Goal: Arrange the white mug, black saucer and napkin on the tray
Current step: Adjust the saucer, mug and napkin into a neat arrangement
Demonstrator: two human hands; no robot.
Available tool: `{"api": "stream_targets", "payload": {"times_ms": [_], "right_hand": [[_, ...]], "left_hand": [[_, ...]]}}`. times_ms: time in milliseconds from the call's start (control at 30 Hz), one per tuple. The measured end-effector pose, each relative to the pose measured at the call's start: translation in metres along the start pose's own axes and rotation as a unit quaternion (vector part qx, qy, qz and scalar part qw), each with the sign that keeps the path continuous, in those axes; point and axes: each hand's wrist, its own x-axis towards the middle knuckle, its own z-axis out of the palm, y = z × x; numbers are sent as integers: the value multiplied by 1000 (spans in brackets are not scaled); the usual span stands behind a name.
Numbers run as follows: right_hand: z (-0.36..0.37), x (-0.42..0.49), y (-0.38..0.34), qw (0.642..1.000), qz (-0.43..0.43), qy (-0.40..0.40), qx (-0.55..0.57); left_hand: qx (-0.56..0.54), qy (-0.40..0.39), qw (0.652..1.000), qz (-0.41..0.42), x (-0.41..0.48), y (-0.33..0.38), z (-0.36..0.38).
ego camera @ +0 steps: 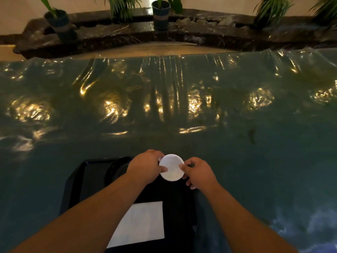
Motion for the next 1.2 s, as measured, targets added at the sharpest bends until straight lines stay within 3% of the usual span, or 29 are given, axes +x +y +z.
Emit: {"api": "stream_targets", "payload": {"times_ms": [167,333,500,667,1067,1200], "right_hand": [[0,3,-4,1000,-3,31,-2],[11,0,-4,987,-35,104,-119],[16,-17,1,996,-16,58,-65],[18,-18,6,999,8,30,13],[6,1,-7,998,3,54,-41],[17,-5,-3,991,-26,95,-92]], "left_hand": [[-8,3,1000,-28,-5,-4,6],[3,14,999,-35,-13,-12,14],[-33,91,995,-10,-8,-8,8],[-17,28,998,-56,0,-1,3],[-50,-15,993,-104,-3,0,9],[-48,25,994,-98,-15,-8,11]]}}
